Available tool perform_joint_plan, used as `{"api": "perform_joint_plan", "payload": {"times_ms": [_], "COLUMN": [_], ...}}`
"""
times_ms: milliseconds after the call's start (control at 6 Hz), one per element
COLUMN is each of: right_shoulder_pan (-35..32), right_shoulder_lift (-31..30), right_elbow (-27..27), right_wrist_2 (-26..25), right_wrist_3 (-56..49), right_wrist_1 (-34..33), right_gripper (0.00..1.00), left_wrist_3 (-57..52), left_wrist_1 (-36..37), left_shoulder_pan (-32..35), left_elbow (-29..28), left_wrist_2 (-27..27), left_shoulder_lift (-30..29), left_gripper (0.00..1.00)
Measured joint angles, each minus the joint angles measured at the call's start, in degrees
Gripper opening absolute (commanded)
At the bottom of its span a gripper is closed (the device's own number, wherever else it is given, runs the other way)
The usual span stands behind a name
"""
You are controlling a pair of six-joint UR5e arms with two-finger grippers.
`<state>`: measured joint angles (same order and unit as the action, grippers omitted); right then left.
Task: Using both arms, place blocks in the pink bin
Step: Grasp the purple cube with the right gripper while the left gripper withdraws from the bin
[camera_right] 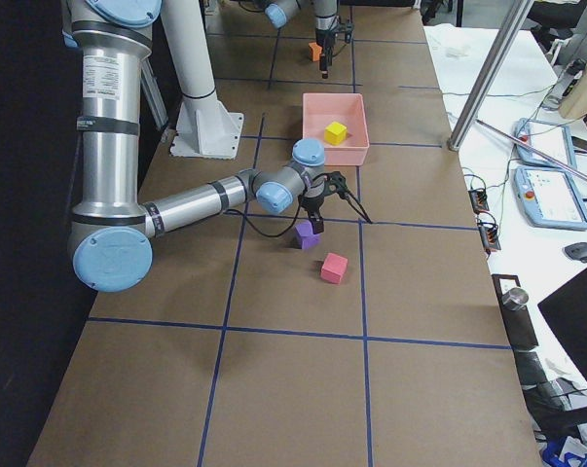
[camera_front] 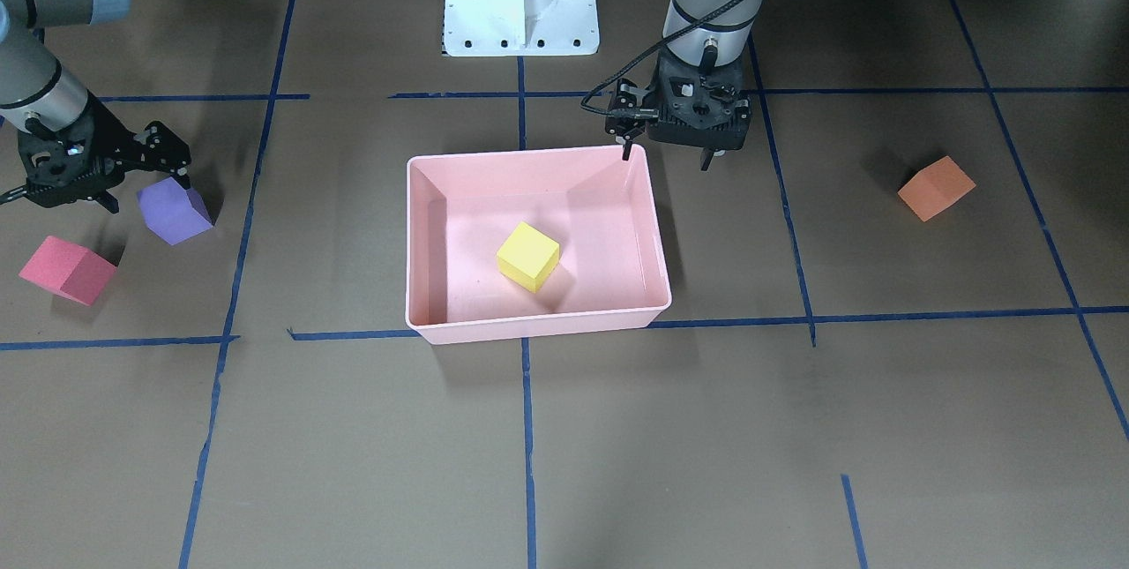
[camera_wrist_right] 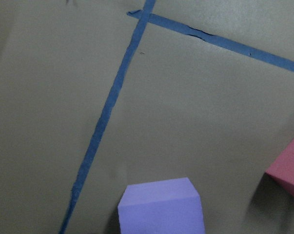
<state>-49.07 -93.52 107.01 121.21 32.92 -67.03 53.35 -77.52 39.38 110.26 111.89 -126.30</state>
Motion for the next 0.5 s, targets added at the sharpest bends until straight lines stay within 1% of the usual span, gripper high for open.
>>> {"api": "perform_joint_plan", "payload": {"times_ms": [167, 333, 500], "right_shoulder_pan": [1.0, 2.3, 3.3], "right_shoulder_lift": [0.1, 0.3, 0.7], "right_elbow": [-1.2, -2.2, -3.3], "right_wrist_2": [-0.1, -0.2, 0.0], "right_wrist_3": [-0.1, -0.1, -0.2], "right_wrist_1": [0.0, 0.1, 0.0], "right_gripper": [0.97, 0.31, 0.09], "left_wrist_3": [0.0, 0.0, 0.0], "left_wrist_1": [0.0, 0.0, 0.0], "left_shoulder_pan": [0.0, 0.0, 0.0], "left_elbow": [0.0, 0.0, 0.0], "left_wrist_2": [0.0, 0.0, 0.0], "left_shoulder_lift": [0.0, 0.1, 0.3], "left_gripper": [1.00, 1.00, 1.00]}}
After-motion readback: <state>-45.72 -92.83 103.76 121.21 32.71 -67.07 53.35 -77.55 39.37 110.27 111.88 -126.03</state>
